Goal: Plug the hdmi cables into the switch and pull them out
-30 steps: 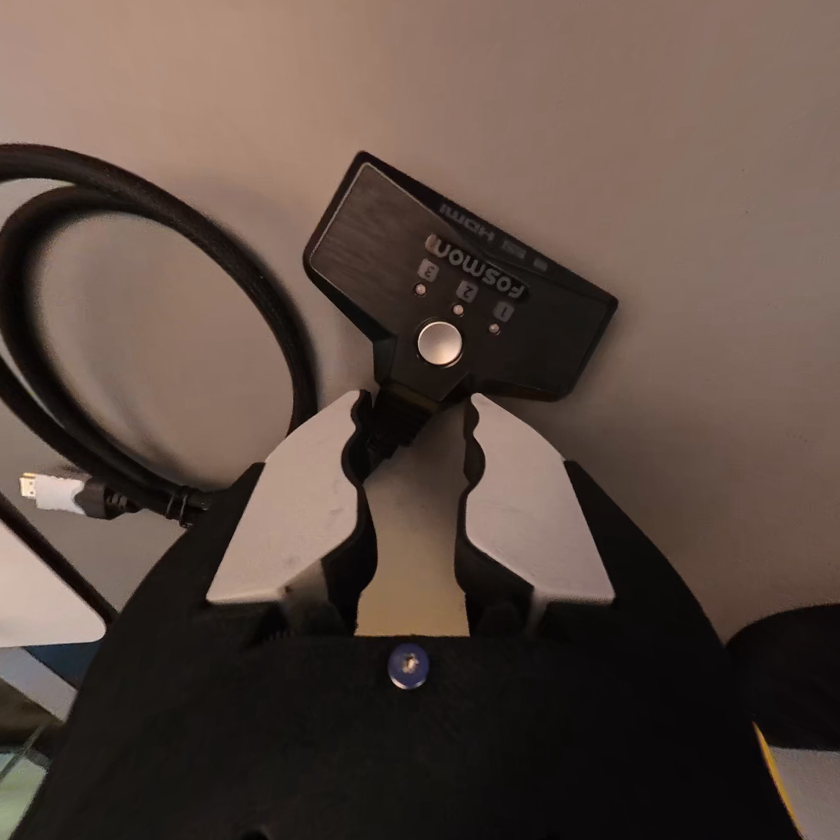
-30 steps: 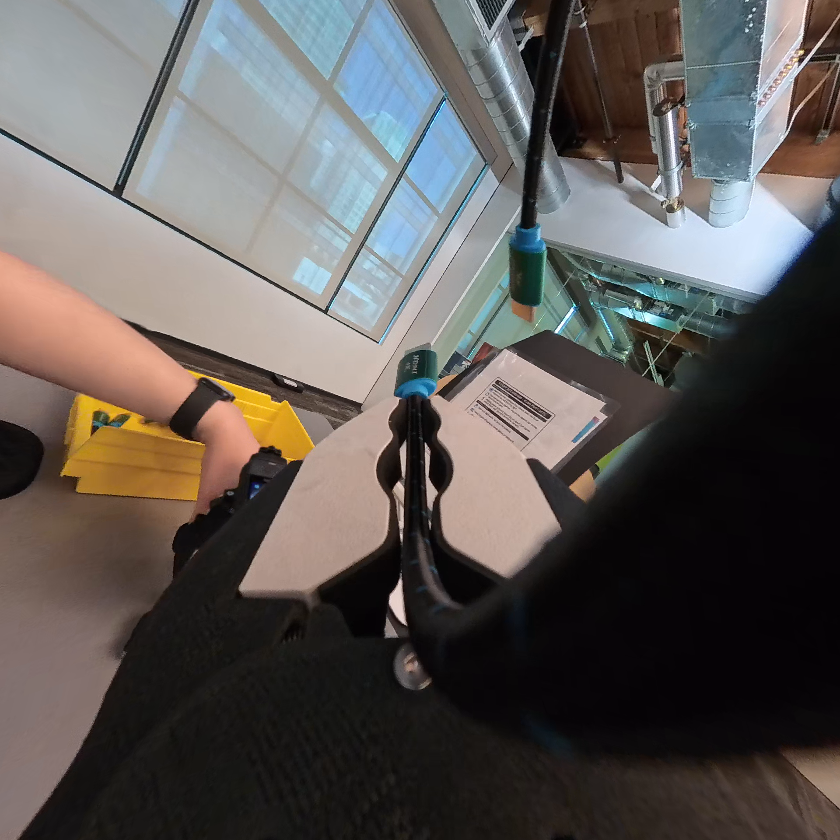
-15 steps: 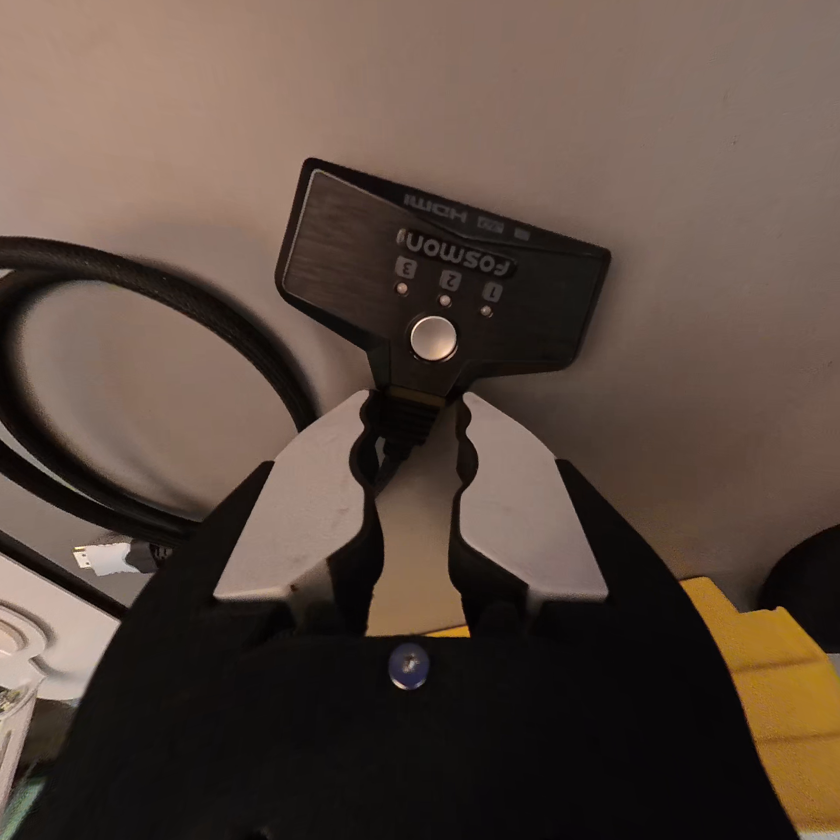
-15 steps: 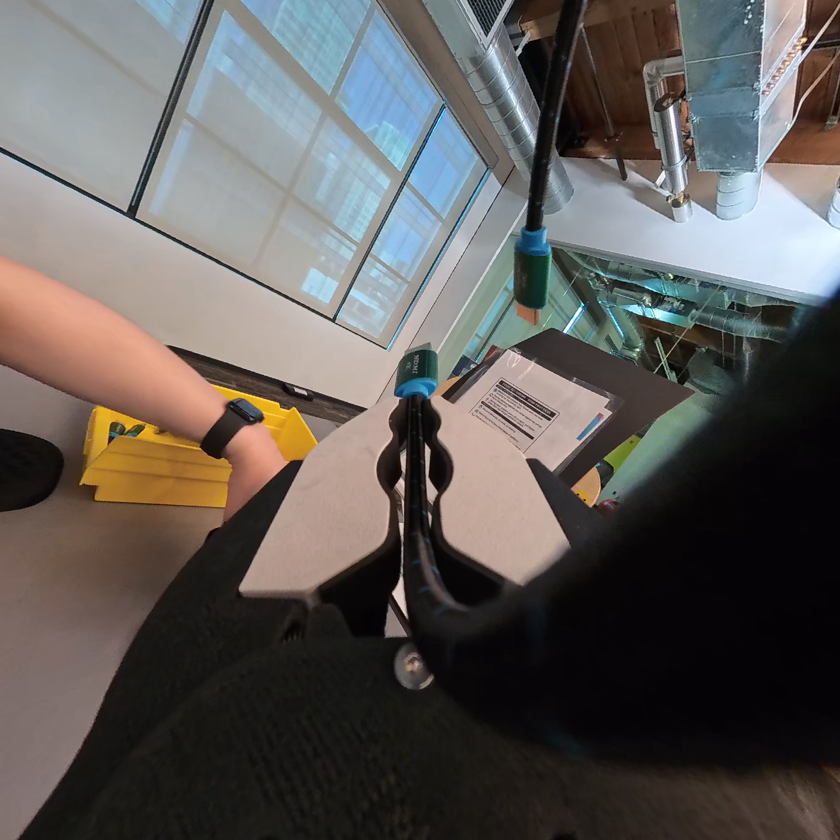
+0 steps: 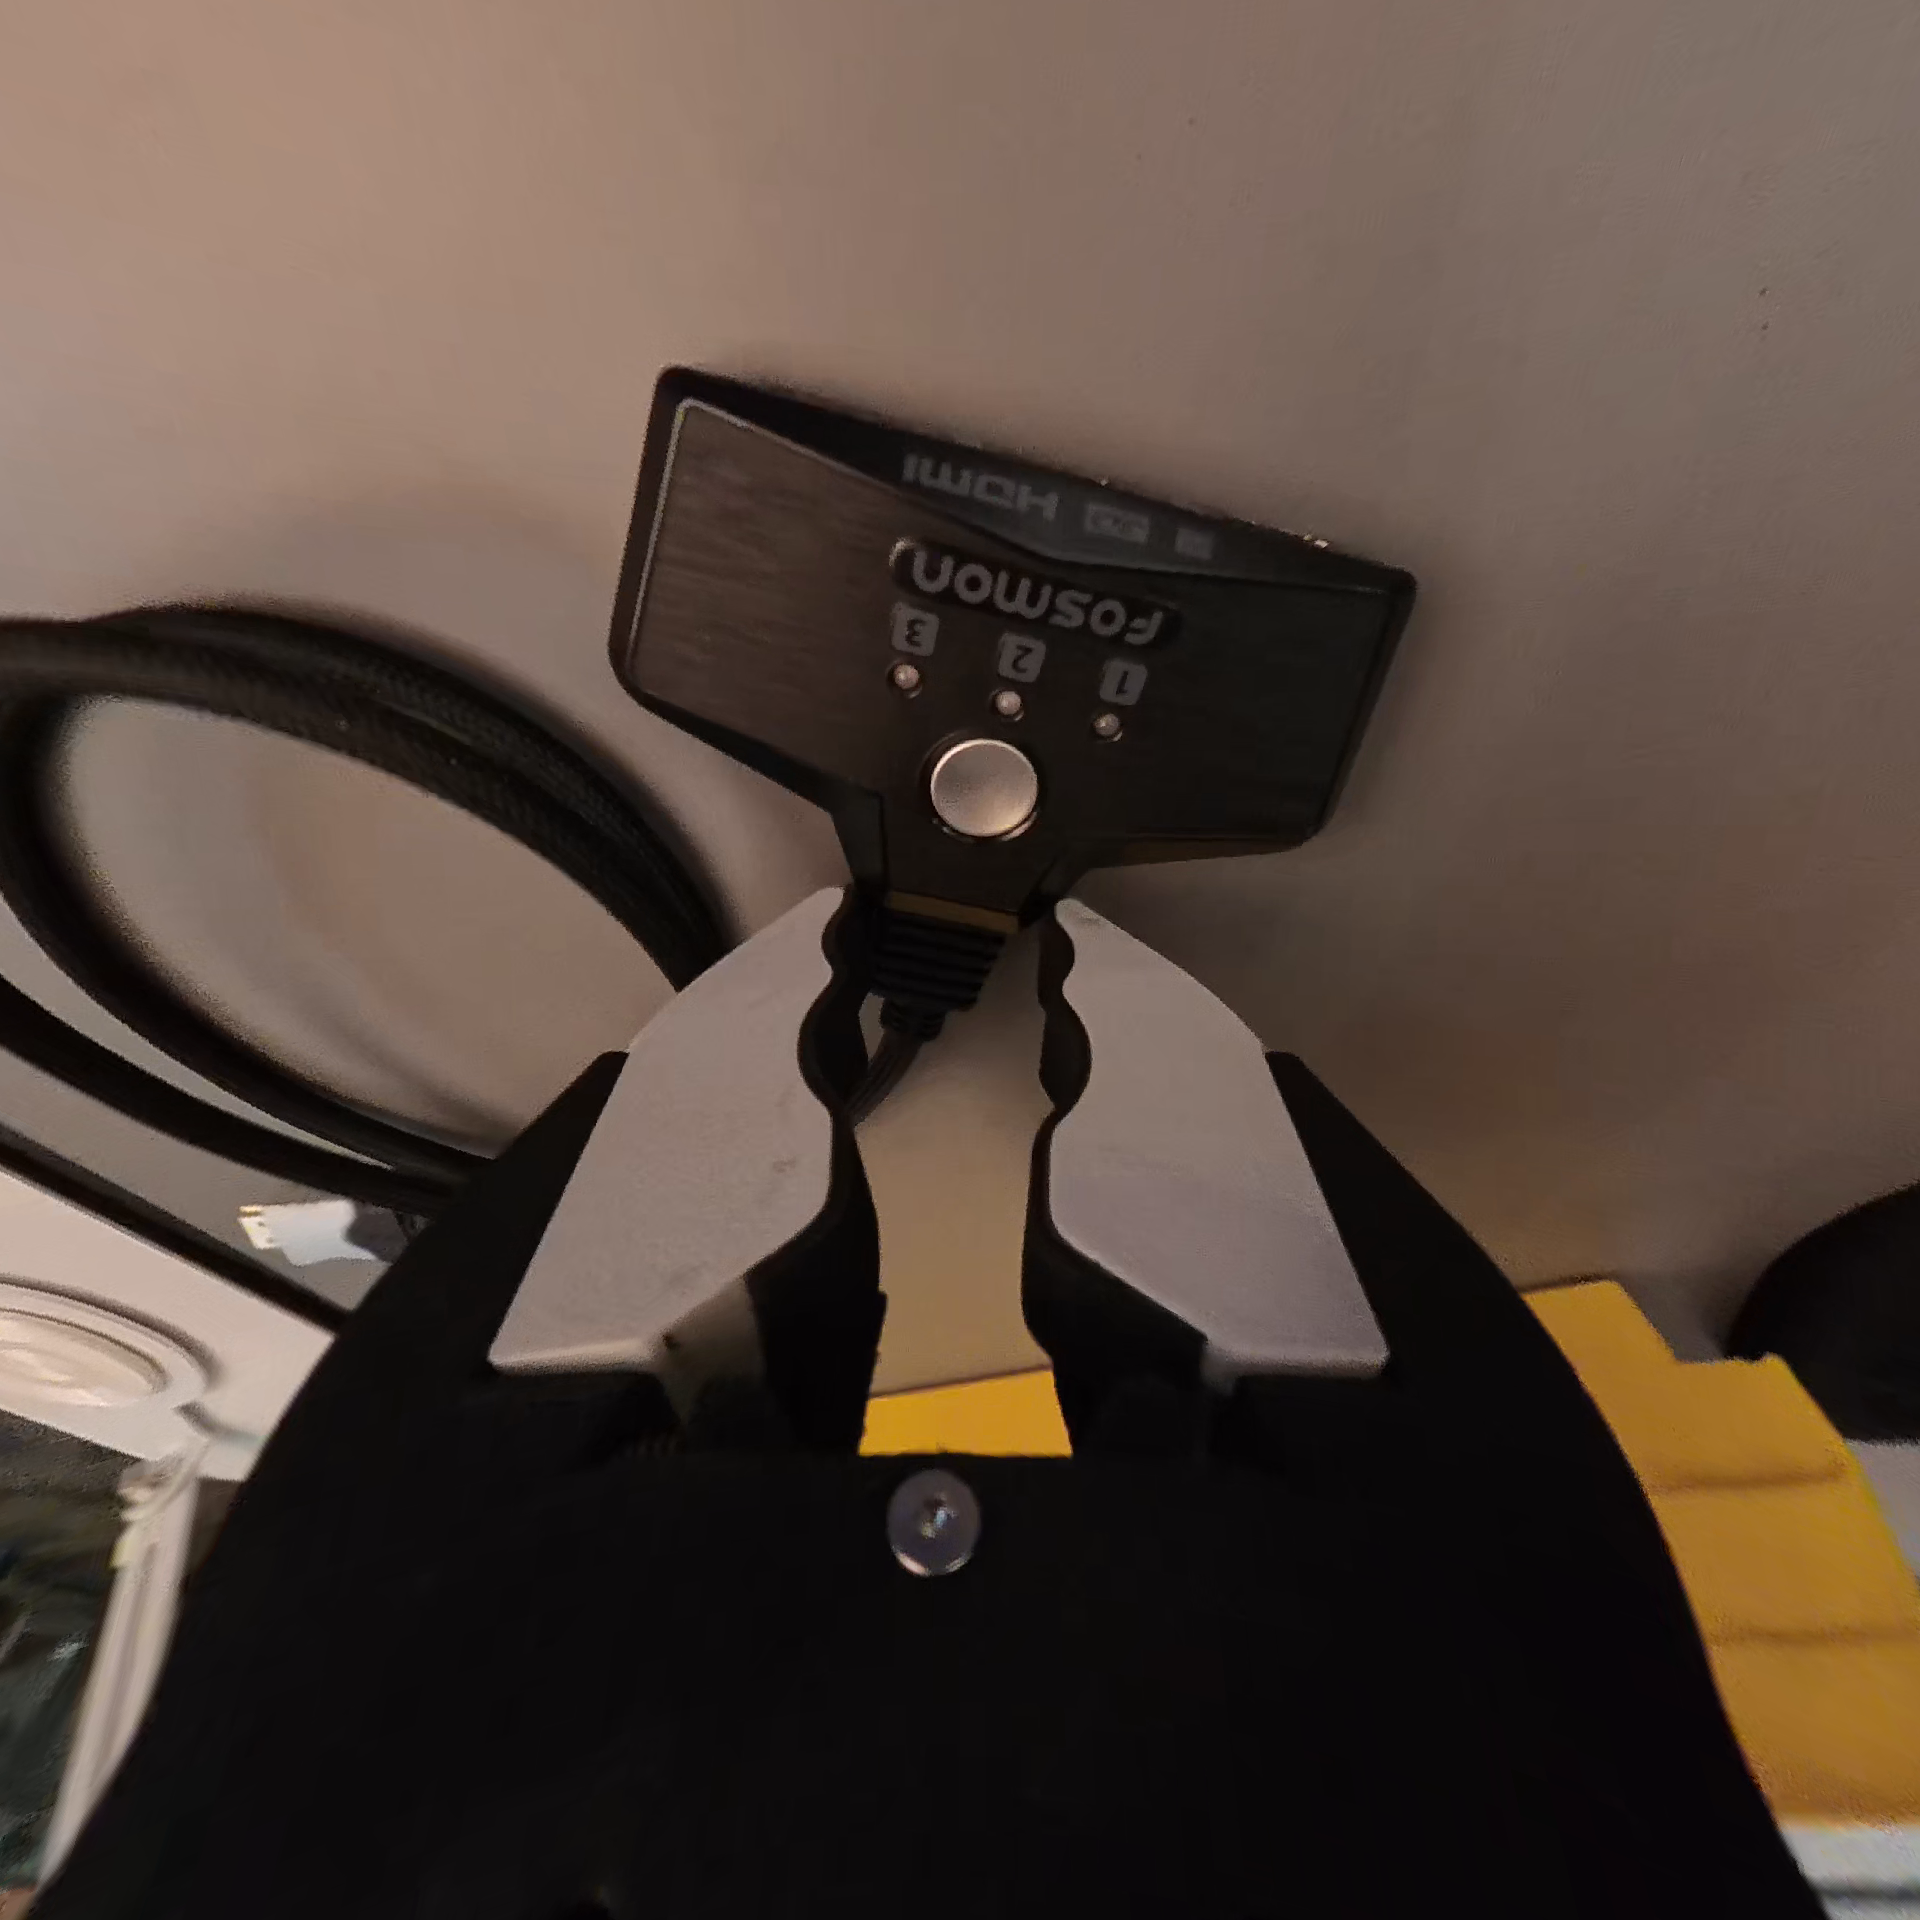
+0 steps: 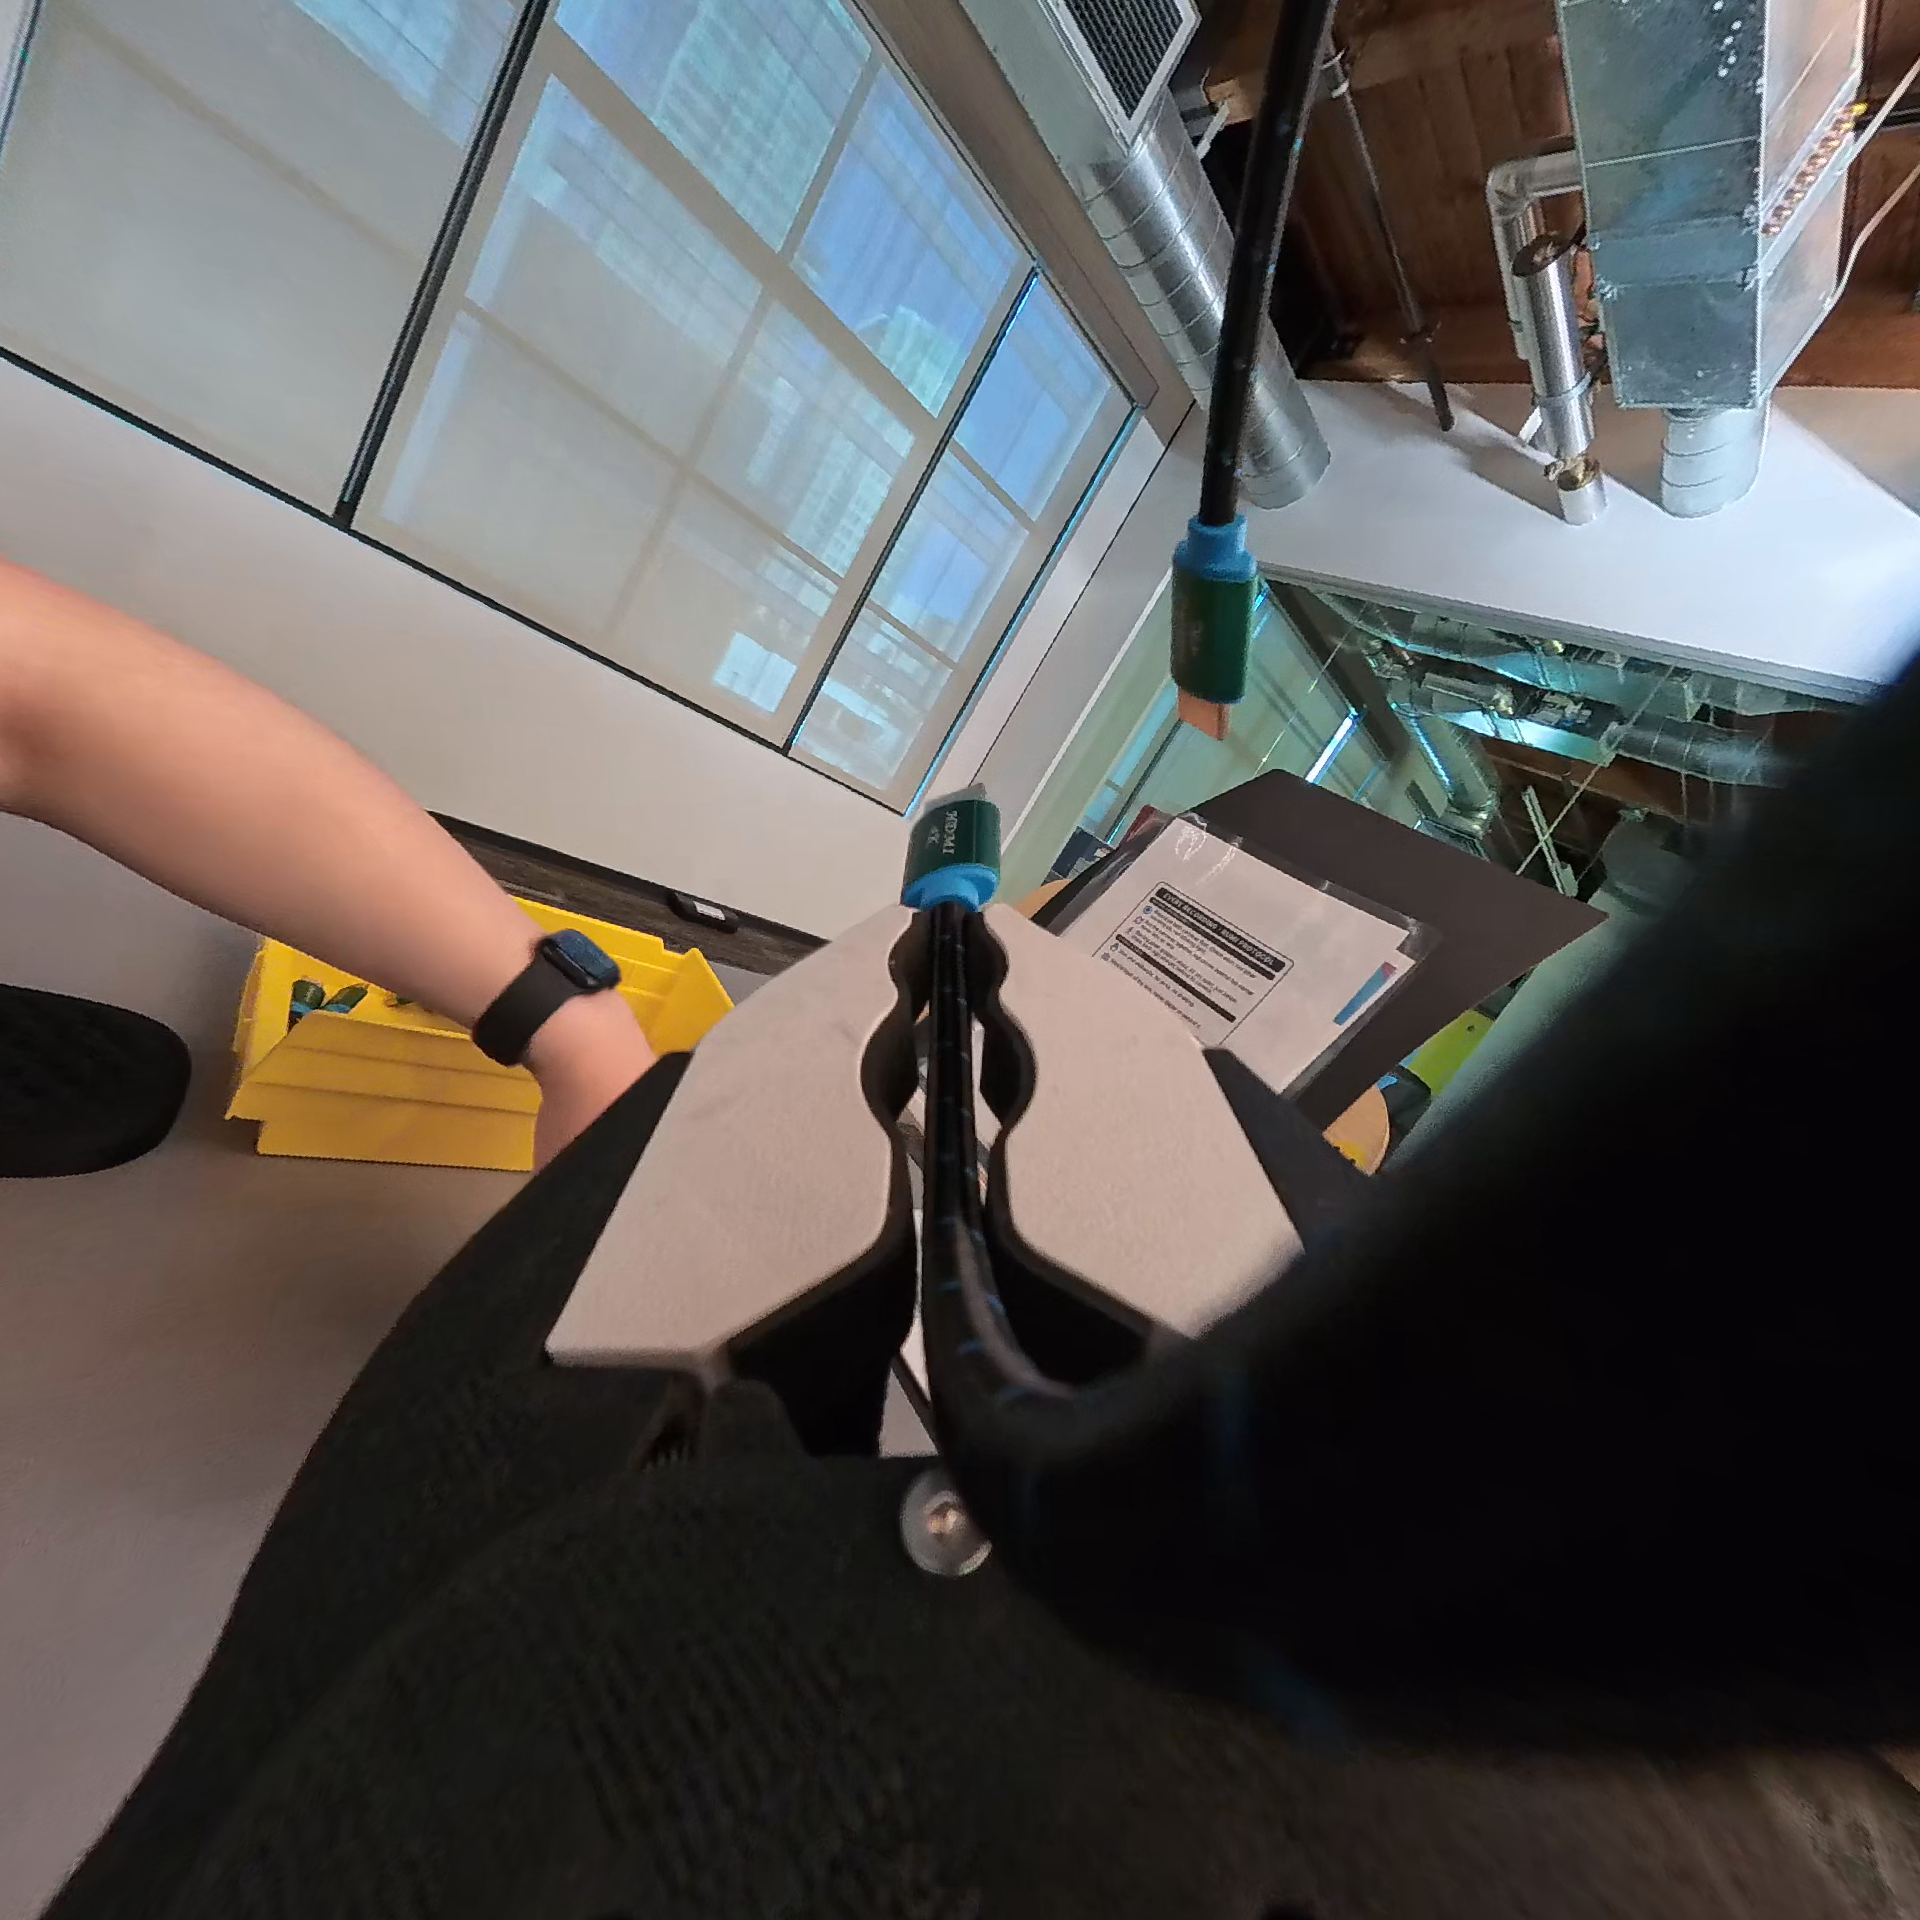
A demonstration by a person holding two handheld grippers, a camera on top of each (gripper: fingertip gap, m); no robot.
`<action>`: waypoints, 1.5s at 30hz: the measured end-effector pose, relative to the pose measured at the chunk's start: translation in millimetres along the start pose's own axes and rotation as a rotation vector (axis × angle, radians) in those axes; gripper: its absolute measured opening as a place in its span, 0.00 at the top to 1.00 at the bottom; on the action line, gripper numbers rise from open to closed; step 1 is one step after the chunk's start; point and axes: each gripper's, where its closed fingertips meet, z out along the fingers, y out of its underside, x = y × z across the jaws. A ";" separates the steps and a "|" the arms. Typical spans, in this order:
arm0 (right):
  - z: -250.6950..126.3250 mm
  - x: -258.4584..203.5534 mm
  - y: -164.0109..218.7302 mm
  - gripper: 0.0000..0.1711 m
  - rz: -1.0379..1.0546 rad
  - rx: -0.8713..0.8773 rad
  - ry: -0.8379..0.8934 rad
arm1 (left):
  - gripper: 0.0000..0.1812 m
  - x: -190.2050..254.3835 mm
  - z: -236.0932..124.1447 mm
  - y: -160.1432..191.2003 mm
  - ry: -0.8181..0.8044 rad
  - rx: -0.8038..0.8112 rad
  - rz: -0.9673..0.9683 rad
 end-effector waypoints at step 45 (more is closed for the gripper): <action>42.0 -41.6 97.9 0.96 0.750 -0.285 -0.300 | 0.88 49.5 -170.7 2.8 -0.454 1.049 -0.270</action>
